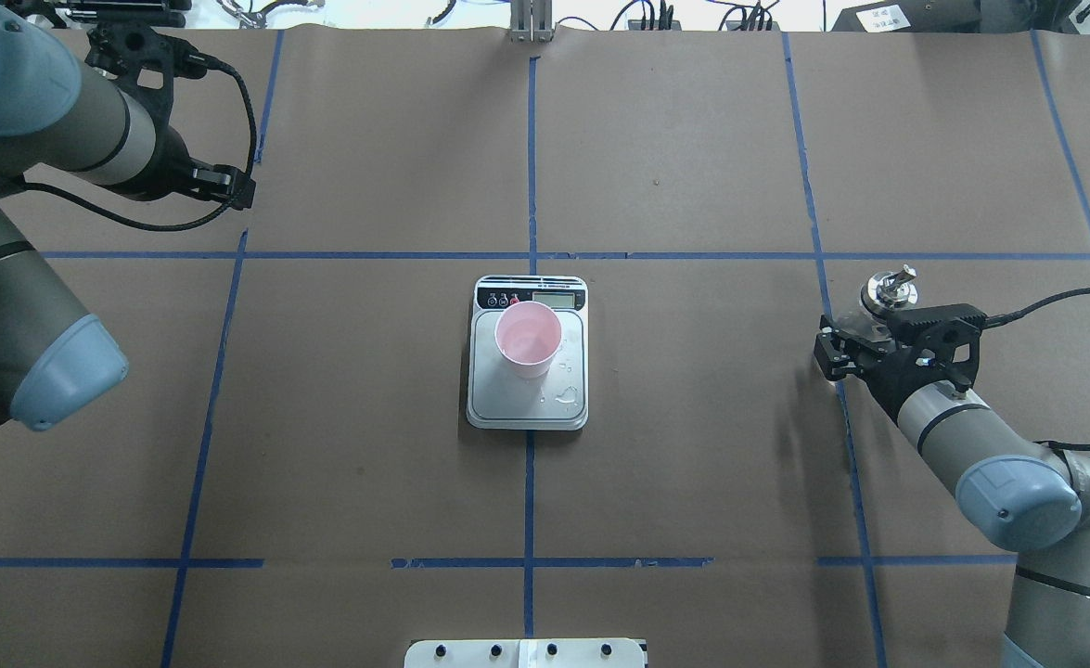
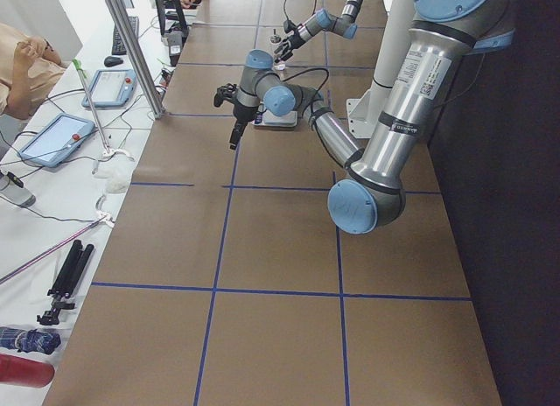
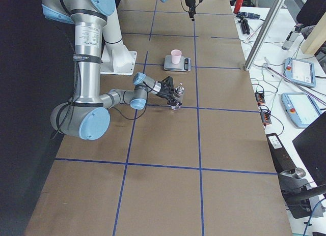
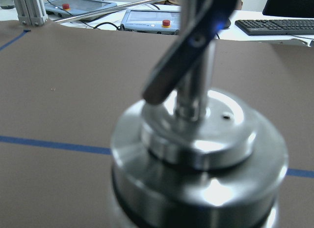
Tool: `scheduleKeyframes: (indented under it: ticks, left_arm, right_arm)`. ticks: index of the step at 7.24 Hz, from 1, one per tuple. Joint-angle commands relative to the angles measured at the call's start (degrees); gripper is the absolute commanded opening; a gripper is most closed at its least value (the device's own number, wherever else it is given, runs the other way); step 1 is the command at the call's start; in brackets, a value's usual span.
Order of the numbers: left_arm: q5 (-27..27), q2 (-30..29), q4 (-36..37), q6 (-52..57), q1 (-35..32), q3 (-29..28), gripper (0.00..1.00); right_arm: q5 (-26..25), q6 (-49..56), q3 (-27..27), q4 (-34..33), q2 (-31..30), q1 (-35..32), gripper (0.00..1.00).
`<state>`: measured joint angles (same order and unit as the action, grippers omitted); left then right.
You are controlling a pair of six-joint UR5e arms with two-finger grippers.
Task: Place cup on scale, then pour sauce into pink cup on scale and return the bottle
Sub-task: 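Grasp the glass sauce dispenser with the right gripper and lift it, then carry the dispenser with the right gripper over the pink cup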
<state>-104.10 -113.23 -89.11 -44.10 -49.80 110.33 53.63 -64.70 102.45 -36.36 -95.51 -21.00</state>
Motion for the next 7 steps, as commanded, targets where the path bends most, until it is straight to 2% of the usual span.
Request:
scheduleKeyframes:
  ticks: [1,2,3,4,5,6,7]
  left_arm:
    - [-0.1,-0.1,0.2,-0.1,-0.1,0.9,0.85]
    - [-0.1,-0.1,0.2,-0.1,-0.2,1.8,0.85]
    - [-0.8,0.2,0.2,0.0,-0.6,3.0,0.85]
    - [-2.1,0.7,0.2,0.2,-0.6,3.6,0.85]
    - [-2.3,0.8,0.2,0.0,-0.6,3.7,0.87]
    - [-2.2,0.8,0.2,-0.1,-0.6,3.7,0.87]
    - [-2.2,0.8,0.2,-0.1,-0.7,3.7,0.88]
  right_arm:
    - [-4.3,0.4,4.3,2.2,-3.6,0.1,0.0]
    - [-4.4,4.4,6.9,0.7,-3.3,0.1,0.0]
    - [-5.4,6.6,8.3,-7.0,-2.6,0.3,0.0]
    - [-7.5,7.6,8.5,-15.4,2.5,0.5,0.0]
    - [-7.7,8.1,8.7,-29.9,9.8,0.5,0.0]
    - [-7.7,10.3,8.9,-40.0,17.5,1.1,0.0]
    - [-8.3,10.6,8.9,-47.0,20.9,1.7,0.0]
